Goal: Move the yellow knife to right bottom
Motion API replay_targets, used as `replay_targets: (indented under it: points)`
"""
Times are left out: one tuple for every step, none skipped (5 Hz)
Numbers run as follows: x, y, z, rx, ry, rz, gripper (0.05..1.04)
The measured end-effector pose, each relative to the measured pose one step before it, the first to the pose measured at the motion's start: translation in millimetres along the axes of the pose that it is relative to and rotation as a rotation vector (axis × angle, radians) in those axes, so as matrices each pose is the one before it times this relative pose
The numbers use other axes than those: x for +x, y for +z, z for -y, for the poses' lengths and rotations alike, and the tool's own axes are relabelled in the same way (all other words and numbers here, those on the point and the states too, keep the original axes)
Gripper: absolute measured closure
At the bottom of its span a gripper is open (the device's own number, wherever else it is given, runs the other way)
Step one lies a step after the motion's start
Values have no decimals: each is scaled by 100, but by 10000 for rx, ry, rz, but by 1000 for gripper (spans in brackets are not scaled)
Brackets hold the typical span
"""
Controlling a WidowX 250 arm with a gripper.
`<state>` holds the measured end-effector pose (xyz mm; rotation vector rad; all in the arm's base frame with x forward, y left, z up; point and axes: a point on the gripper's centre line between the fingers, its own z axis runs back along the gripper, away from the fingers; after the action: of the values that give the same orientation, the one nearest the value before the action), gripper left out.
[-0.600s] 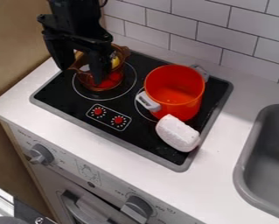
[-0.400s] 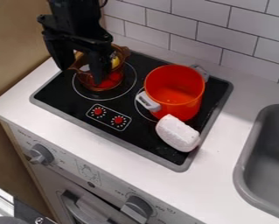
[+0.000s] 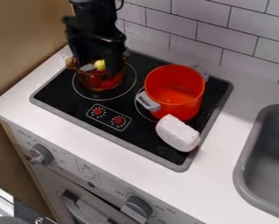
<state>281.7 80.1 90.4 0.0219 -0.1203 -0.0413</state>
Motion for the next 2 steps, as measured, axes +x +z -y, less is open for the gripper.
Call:
replay_targets:
  points:
    - [-624,-346,590,-28,12,-349,84]
    - [0,-44,24,6,-24,-18,84]
